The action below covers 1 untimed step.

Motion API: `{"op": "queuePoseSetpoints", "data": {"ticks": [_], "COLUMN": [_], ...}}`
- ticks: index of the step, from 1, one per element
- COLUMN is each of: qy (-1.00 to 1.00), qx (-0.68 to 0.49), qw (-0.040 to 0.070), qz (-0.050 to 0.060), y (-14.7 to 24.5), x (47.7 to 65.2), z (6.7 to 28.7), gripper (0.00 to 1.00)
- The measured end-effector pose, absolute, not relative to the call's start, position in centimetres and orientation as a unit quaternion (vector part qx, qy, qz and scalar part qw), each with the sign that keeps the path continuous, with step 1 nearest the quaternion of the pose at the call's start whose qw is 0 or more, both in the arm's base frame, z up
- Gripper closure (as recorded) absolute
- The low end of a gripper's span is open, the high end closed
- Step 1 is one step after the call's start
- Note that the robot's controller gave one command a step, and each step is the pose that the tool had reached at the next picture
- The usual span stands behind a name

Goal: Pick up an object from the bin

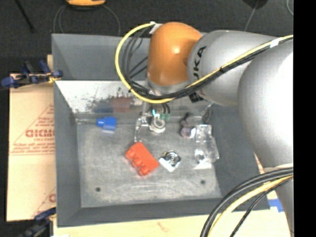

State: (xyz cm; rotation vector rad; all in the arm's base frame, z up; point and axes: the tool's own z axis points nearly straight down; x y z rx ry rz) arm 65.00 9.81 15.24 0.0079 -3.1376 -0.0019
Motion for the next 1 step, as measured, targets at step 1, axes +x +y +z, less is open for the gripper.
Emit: {"op": "queuePoseSetpoints", "data": {"ticks": [1], "qy": [-0.987], "qx": [0.158], "qw": [0.001], "qz": [0.000], "y": [7.48], "x": [60.24], "z": [11.48], "gripper": [0.00]}}
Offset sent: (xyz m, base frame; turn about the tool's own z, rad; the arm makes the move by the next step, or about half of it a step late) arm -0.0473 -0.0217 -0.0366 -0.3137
